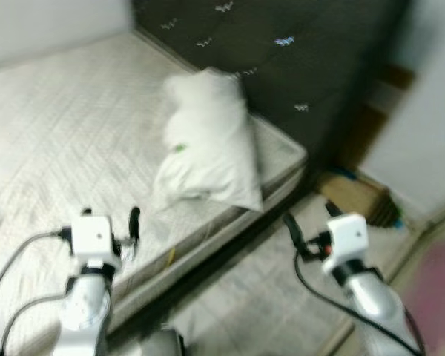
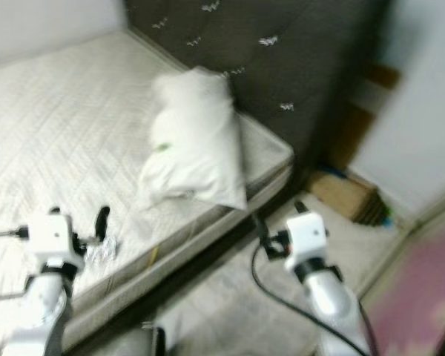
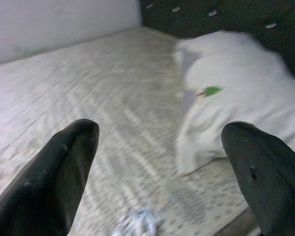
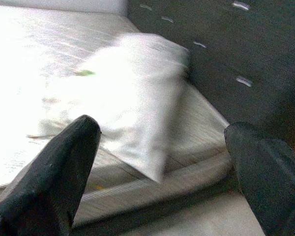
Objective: Clean up the room
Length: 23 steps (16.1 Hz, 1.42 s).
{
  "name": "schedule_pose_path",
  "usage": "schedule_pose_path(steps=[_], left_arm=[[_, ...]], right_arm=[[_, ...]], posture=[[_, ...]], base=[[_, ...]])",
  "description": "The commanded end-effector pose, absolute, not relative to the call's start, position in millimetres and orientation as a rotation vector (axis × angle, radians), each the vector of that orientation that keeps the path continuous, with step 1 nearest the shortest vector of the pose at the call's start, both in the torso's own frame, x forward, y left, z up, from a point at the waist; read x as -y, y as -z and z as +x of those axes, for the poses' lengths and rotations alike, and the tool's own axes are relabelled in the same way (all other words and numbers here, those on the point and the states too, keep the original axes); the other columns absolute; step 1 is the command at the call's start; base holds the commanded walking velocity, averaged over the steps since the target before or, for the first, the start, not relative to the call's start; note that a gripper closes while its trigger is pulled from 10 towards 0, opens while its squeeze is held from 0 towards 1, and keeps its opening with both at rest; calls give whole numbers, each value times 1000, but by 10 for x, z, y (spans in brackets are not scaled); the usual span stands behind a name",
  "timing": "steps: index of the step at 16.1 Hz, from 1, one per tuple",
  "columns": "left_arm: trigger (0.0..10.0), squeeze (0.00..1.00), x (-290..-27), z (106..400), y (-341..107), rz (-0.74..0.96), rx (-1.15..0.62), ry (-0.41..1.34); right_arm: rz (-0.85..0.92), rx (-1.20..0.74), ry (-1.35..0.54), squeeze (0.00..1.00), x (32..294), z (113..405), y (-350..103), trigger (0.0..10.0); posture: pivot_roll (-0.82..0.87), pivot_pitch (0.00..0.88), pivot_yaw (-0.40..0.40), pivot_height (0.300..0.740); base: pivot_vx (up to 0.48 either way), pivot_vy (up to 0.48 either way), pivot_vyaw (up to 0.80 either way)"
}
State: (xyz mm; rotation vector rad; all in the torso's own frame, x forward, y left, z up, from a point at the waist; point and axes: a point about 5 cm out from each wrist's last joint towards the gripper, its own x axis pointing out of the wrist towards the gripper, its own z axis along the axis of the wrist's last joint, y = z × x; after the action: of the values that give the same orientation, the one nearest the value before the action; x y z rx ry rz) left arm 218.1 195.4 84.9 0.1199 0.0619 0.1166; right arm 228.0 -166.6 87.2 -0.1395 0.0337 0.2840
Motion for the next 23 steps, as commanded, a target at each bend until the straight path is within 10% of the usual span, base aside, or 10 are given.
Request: schedule_pose_path(steps=[1,8,23], left_arm=[[10000,0,-1932,2185,-845,117,-68,-109],[10000,0,-1990,2057,-615,167,-136,-126],[10000,0,-2023,2206,-711,125,-88,-139]], right_arm=[[-151,-41,-267,0,1721,2250,-850,10000],[-99,-88,-184,0,1644,2122,-687,10000],[-93,26,47,0,1835,2561,-1005,10000]], posture=[[34,109,-68,740],[39,83,-41,740],[12,49,-40,740]], base=[[0,0,794],[0,0,789],[0,0,0]])
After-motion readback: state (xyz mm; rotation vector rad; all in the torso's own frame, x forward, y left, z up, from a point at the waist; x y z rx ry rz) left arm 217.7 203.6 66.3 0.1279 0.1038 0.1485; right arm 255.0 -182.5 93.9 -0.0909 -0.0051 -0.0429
